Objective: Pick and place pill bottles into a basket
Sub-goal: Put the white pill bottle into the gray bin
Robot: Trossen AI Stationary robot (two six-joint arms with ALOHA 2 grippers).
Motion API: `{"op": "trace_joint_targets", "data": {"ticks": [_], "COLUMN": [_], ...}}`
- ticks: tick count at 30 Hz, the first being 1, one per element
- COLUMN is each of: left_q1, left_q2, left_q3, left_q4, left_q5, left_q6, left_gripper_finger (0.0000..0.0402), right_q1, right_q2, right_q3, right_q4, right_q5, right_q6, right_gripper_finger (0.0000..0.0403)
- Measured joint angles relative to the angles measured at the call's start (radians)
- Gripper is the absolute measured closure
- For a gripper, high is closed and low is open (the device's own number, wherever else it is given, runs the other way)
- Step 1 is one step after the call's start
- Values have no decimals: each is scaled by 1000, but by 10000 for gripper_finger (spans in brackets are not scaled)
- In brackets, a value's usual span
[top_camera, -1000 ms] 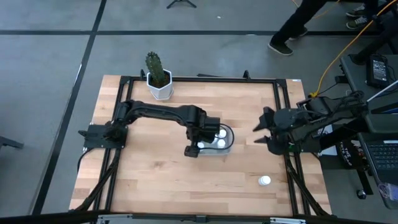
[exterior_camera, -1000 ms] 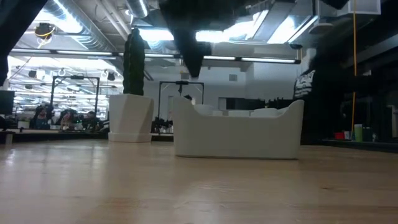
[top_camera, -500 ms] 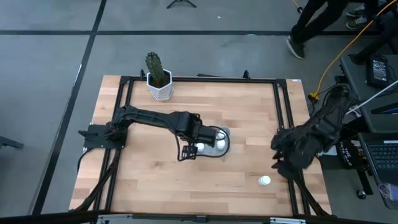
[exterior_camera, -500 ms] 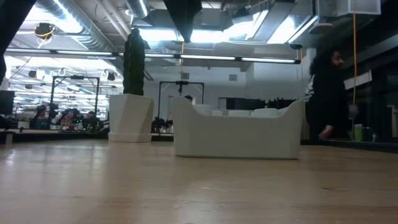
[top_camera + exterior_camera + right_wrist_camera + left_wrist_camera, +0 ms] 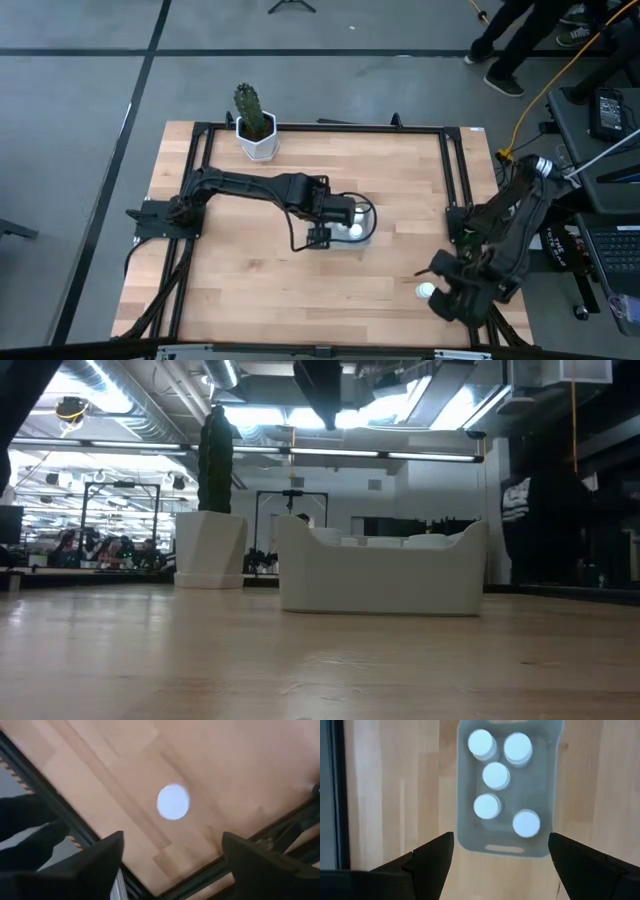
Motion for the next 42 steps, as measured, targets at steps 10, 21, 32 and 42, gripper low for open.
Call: {"op": "trace_joint_targets", "data": {"ticks": [10, 21, 32, 42], "left_q1": [25, 8, -39, -34], "left_q2": [1, 1, 1, 2], "left_q3": [0, 0, 0, 0], "left_q4": [76, 90, 89, 89], "left_q5": [101, 151, 151, 147], "left_q6": [-9, -54, -73, -73], "left_gripper_finger": [84, 84, 84, 84], "right_q1": [-14, -47, -65, -118], "right_q2": [159, 197, 197, 196], "right_q3": [1, -186, -314, -265], "right_q4": [10, 310, 390, 395], "right_q5": [-37, -100, -197, -165], "right_q6": [69, 29, 20, -63], "right_gripper_finger": [10, 6, 6, 11]}}
